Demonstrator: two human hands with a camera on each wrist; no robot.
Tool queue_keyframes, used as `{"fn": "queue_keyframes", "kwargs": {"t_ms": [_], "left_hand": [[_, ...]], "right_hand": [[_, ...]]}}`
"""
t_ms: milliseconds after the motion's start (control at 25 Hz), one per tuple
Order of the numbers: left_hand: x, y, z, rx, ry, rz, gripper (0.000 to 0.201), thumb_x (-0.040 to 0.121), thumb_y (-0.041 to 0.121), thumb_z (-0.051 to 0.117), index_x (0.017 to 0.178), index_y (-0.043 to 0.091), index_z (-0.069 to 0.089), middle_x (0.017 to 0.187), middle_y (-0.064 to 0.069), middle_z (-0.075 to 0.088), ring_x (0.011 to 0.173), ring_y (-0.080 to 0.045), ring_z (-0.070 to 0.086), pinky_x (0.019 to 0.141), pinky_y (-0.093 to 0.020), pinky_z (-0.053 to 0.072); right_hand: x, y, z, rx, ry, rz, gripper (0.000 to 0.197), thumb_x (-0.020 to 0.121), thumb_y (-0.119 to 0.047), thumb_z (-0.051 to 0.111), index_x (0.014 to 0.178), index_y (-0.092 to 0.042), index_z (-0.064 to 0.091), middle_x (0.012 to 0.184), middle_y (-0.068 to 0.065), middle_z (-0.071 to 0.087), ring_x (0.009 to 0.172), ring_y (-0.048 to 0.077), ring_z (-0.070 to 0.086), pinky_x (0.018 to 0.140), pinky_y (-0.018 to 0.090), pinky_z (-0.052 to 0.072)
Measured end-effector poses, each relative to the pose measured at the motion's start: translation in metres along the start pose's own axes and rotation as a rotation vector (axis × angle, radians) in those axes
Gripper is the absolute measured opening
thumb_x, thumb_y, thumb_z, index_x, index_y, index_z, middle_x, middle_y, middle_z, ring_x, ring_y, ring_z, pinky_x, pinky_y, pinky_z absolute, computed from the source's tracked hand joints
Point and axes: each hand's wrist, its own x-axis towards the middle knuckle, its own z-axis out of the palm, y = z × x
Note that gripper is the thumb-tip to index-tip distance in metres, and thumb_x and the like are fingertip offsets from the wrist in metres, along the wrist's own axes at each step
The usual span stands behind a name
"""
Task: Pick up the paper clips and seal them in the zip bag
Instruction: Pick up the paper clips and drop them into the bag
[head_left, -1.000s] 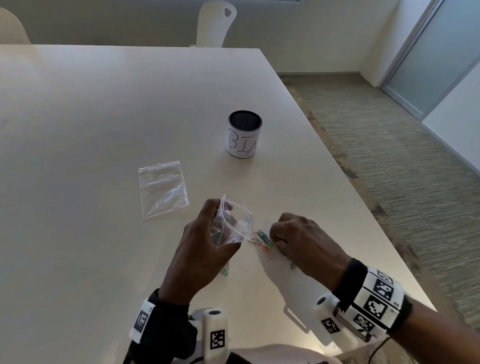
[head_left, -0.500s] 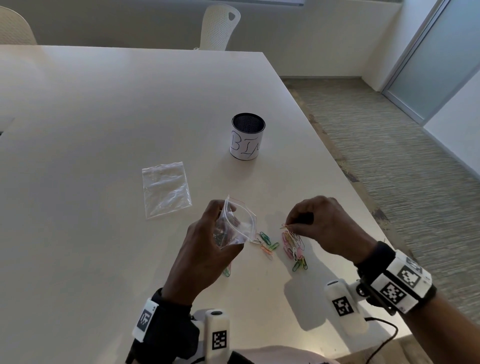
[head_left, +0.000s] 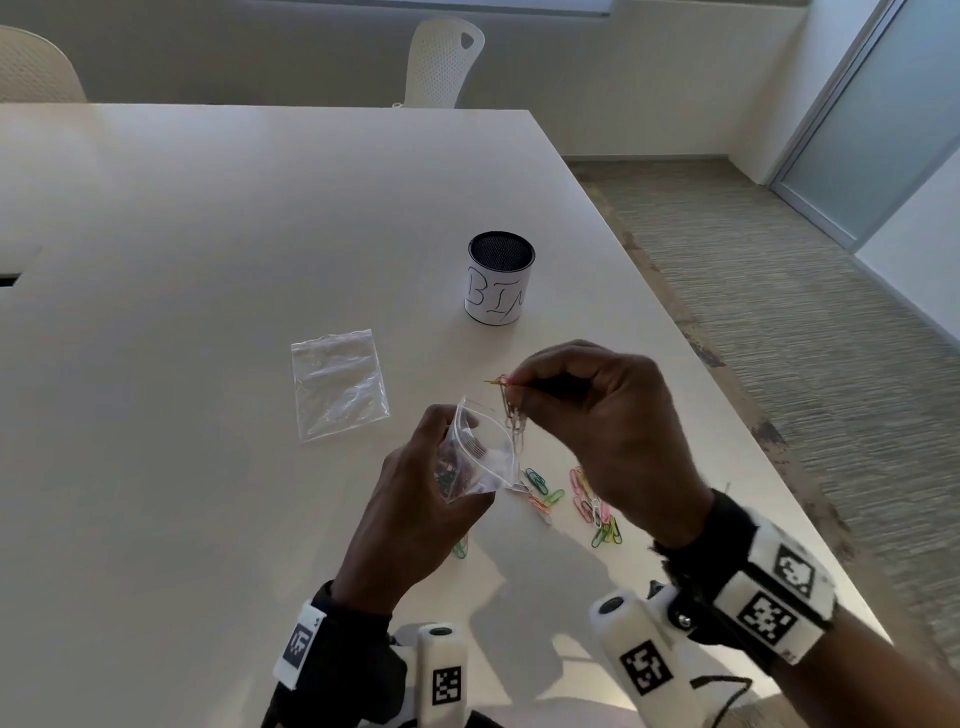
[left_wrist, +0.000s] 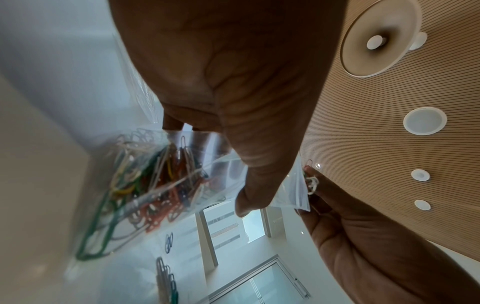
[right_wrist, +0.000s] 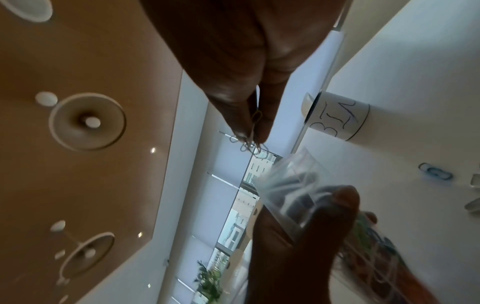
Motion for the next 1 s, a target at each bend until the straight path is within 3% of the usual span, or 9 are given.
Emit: {"fn": "queue_keyframes", "kwargs": {"t_ms": [80, 280, 480, 600, 680, 760, 880, 1000], "left_hand": [[0.0, 0.0, 0.0, 0.003, 0.001, 0.01, 0.05, 0.083, 0.016, 0.084, 0.121, 0.031, 0.055, 0.1, 0.018, 0.073, 0.09, 0.004, 0.073, 0.07, -0.01, 0.057], [0.001, -0.003, -0.002, 0.015, -0.002, -0.016, 0.051, 0.083, 0.019, 0.083, 0.121, 0.034, 0.052, 0.1, 0.014, 0.074, 0.086, -0.002, 0.074, 0.073, -0.03, 0.065], [0.0, -0.001, -0.002, 0.019, -0.001, -0.01, 0.051, 0.084, 0.017, 0.084, 0.121, 0.034, 0.053, 0.099, 0.015, 0.074, 0.086, 0.0, 0.074, 0.07, -0.024, 0.063], [0.0, 0.0, -0.003, 0.024, 0.014, 0.001, 0.051, 0.083, 0.015, 0.085, 0.121, 0.028, 0.055, 0.1, 0.016, 0.073, 0.088, 0.007, 0.071, 0.069, -0.008, 0.055], [0.0, -0.001, -0.002, 0.013, 0.028, -0.001, 0.049, 0.083, 0.015, 0.085, 0.121, 0.026, 0.057, 0.1, 0.015, 0.073, 0.089, 0.003, 0.072, 0.07, -0.011, 0.056], [-0.001, -0.003, -0.002, 0.009, 0.036, -0.007, 0.047, 0.083, 0.015, 0.085, 0.12, 0.028, 0.057, 0.099, 0.013, 0.073, 0.087, -0.005, 0.073, 0.072, -0.022, 0.061], [-0.001, -0.003, -0.003, 0.019, 0.03, -0.014, 0.048, 0.083, 0.015, 0.084, 0.119, 0.031, 0.057, 0.099, 0.012, 0.073, 0.085, -0.008, 0.073, 0.073, -0.03, 0.063], [-0.001, -0.003, -0.002, 0.025, 0.03, -0.014, 0.048, 0.082, 0.016, 0.084, 0.119, 0.031, 0.056, 0.099, 0.012, 0.073, 0.086, -0.008, 0.073, 0.074, -0.031, 0.063]], "right_hand": [[-0.003, 0.008, 0.013, -0.082, -0.005, -0.074, 0.009, 0.084, -0.003, 0.082, 0.092, -0.006, 0.081, 0.092, 0.001, 0.078, 0.084, 0.016, 0.077, 0.081, 0.03, 0.064], [-0.011, 0.018, 0.019, -0.314, -0.18, -0.188, 0.006, 0.09, -0.009, 0.078, 0.095, -0.01, 0.081, 0.095, -0.003, 0.073, 0.084, 0.01, 0.073, 0.077, 0.031, 0.062], [-0.007, 0.009, 0.015, -0.353, -0.301, -0.22, 0.012, 0.094, -0.009, 0.073, 0.104, -0.01, 0.081, 0.101, -0.002, 0.078, 0.089, 0.006, 0.074, 0.08, 0.028, 0.062], [0.002, -0.003, -0.005, -0.313, -0.204, -0.198, 0.014, 0.092, -0.008, 0.075, 0.103, -0.013, 0.082, 0.098, -0.006, 0.079, 0.087, 0.004, 0.075, 0.082, 0.015, 0.058], [0.007, -0.006, -0.03, -0.352, -0.113, -0.144, 0.013, 0.091, -0.009, 0.077, 0.1, -0.015, 0.082, 0.094, -0.009, 0.079, 0.085, 0.005, 0.075, 0.081, 0.013, 0.057], [0.006, 0.003, -0.052, -0.506, -0.118, -0.026, 0.011, 0.088, -0.022, 0.081, 0.1, -0.021, 0.081, 0.088, -0.012, 0.078, 0.082, 0.003, 0.074, 0.078, 0.017, 0.059], [-0.011, 0.029, -0.073, -0.82, -0.354, 0.266, 0.054, 0.076, -0.054, 0.081, 0.12, -0.025, 0.071, 0.096, -0.015, 0.068, 0.081, -0.001, 0.067, 0.071, 0.015, 0.055], [-0.035, 0.049, -0.072, -0.963, -0.565, 0.464, 0.091, 0.069, -0.059, 0.086, 0.144, -0.027, 0.046, 0.123, -0.01, 0.052, 0.098, 0.006, 0.06, 0.082, 0.019, 0.049]]}}
